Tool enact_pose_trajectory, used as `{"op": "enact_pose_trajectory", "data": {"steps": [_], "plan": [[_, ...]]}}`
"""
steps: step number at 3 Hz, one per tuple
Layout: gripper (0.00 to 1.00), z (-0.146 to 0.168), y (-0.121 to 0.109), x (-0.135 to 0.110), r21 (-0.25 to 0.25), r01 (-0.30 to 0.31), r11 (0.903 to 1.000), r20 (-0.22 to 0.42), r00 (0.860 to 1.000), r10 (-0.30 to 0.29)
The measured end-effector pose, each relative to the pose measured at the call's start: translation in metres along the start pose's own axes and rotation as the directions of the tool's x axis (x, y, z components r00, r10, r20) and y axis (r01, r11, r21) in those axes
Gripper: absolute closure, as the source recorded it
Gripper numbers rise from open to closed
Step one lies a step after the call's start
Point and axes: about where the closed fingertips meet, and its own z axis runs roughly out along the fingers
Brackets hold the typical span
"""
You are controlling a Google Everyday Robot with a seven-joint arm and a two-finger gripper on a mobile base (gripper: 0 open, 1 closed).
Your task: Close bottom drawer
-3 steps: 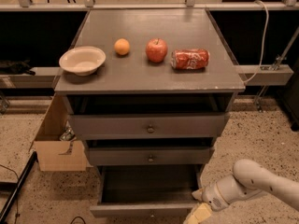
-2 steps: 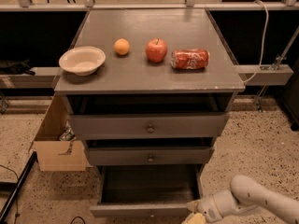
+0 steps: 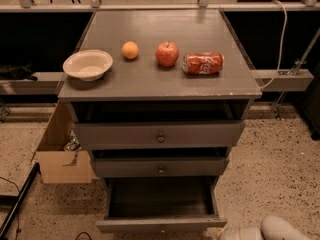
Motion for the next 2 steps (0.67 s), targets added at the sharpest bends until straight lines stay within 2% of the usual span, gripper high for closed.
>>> {"op": "enact_pose_trajectory", "data": {"steps": [1, 2], "plan": [[0.00, 0.002, 0.002, -0.001, -0.014, 0.001, 0.9999, -0.007, 1.000, -0.001], [0.00, 0.021, 0.005, -0.002, -0.013, -0.015, 0.9998, 0.006, 1.000, 0.015]]}}
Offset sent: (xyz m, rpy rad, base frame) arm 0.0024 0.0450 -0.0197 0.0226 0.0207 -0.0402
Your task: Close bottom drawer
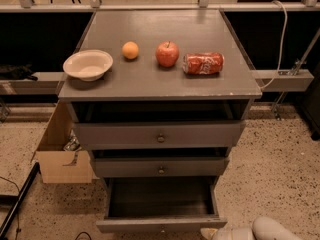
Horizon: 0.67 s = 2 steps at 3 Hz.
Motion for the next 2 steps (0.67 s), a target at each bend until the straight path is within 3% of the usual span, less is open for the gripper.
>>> {"op": "enact_pose_trajectory", "data": {"steps": [2], "plan": [[0.00, 0.052, -0.001, 0.032, 0.012, -0.054, 0.9985, -0.008, 0.999, 0.054]]}}
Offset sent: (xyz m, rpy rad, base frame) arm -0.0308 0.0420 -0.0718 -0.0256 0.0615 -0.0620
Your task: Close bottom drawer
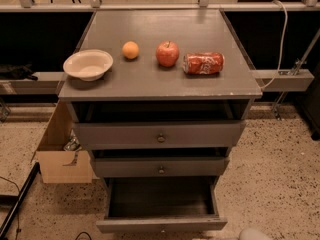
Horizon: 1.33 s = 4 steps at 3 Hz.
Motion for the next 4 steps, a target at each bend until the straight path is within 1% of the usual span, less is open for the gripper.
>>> {"op": "enact_pose_trajectory", "data": {"steps": [1, 2, 3, 4], "plan": [[0.00, 0.015, -0.022, -0.003, 0.043, -0.047, 0.9980, 0.035, 0.998, 0.045], [0.00, 0.018, -0.022, -0.005, 0.046, -0.041, 0.9981, 0.041, 0.998, 0.040], [0.00, 0.023, -0.016, -0.009, 0.042, -0.022, 0.9989, 0.048, 0.999, 0.020], [0.00, 0.027, -0.023, -0.016, 0.062, -0.009, 0.9980, 0.071, 0.997, 0.005]]}}
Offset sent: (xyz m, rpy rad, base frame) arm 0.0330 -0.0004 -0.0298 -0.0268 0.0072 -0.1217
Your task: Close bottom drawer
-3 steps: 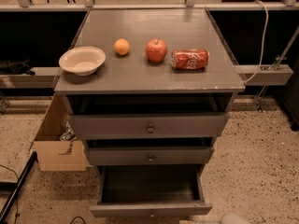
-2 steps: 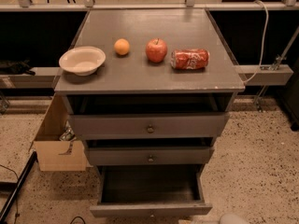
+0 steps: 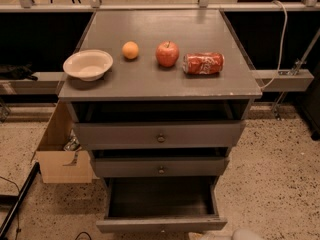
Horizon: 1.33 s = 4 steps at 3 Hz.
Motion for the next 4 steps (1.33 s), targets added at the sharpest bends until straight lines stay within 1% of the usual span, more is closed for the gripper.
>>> {"op": "enact_pose_trajectory", "data": {"steps": [1, 2, 3, 4], "plan": [[0.00, 0.005, -0.017, -0.003, 0.026, -0.014, 0.9996, 0.012, 1.000, 0.014], [0.00, 0.010, -0.035, -0.003, 0.049, -0.035, 0.9982, 0.011, 0.999, 0.035], [0.00, 0.014, -0.063, 0.011, 0.086, -0.077, 0.9933, 0.006, 0.997, 0.077], [0.00, 0.017, -0.077, 0.014, 0.105, -0.095, 0.9900, 0.006, 0.995, 0.095]]}}
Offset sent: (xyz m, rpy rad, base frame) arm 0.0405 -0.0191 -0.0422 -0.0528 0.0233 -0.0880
